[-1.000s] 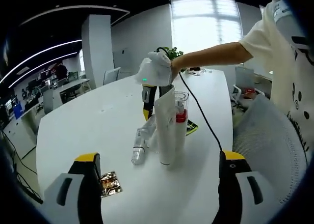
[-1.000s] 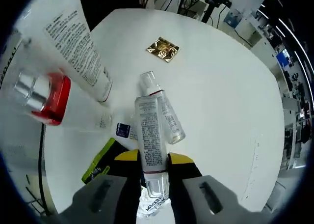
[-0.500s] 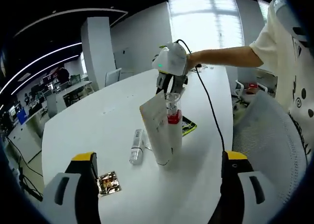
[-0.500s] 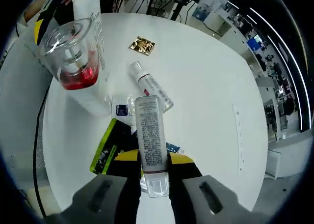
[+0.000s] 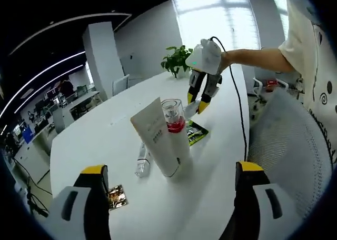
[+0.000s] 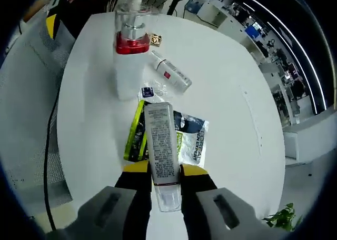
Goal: Arrange the skincare products in the storage area until every visible bottle or jar stands upright without overlapping.
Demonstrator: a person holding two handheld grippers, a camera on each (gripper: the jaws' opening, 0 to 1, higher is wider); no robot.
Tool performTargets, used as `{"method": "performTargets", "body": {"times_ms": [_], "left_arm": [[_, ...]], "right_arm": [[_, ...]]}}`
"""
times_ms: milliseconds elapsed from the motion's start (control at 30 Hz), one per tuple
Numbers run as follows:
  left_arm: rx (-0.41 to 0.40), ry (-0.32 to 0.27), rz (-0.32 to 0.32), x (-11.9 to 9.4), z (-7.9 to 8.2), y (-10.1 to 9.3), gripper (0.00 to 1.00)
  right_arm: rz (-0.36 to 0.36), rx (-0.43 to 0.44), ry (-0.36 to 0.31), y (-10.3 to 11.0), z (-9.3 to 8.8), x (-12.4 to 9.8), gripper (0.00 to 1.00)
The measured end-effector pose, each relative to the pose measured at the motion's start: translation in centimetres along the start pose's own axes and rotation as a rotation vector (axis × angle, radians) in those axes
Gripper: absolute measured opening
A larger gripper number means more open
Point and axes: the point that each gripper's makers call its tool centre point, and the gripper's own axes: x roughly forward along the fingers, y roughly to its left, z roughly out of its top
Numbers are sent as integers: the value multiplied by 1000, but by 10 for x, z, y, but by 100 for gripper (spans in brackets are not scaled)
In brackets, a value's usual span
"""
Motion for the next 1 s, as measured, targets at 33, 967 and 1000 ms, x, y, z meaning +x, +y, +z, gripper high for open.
{"method": "performTargets", "body": {"times_ms": [33,967,1000], "left_arm": [[2,0,-2,0,0,-2,91],[269,151,-150,31,-13,-59,46],[278,152,-148,33,-13,-59,46]], "right_arm": [[-2,3,2,2,-1,-1,20],[107,-127,-191,104,131,-5,20],[111,-138,-194,106,137,-3,20]]}}
